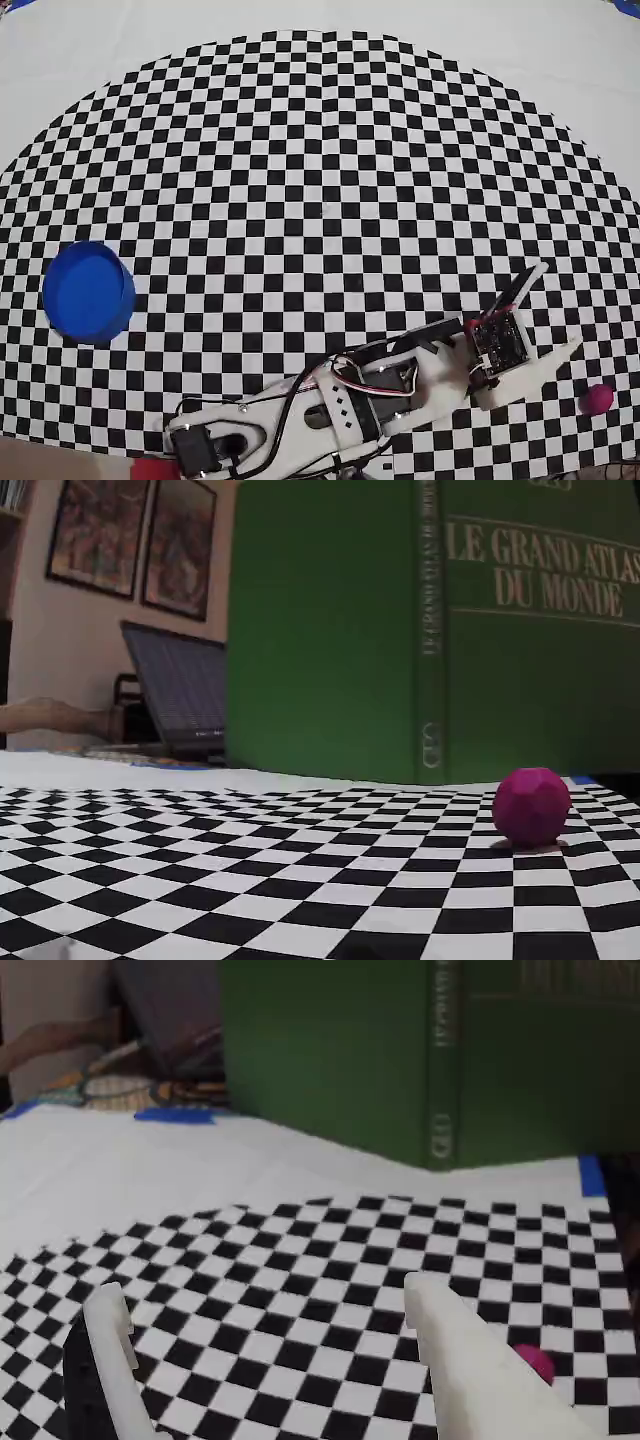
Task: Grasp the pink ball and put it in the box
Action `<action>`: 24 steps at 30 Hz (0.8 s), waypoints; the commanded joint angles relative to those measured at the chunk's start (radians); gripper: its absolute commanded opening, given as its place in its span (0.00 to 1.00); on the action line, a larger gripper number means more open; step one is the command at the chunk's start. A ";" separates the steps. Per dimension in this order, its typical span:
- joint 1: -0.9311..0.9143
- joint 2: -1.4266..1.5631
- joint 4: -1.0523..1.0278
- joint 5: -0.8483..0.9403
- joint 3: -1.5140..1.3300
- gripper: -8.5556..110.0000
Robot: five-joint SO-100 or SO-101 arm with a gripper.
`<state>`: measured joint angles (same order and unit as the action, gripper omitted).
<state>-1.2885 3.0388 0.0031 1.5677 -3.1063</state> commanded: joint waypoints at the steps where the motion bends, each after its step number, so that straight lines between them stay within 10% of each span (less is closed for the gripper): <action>1: -0.032 -0.002 0.021 0.009 -0.006 0.35; 24: -0.178 0.000 0.038 0.009 -0.006 0.35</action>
<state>-1.4419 3.0388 0.0215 1.5677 -3.1063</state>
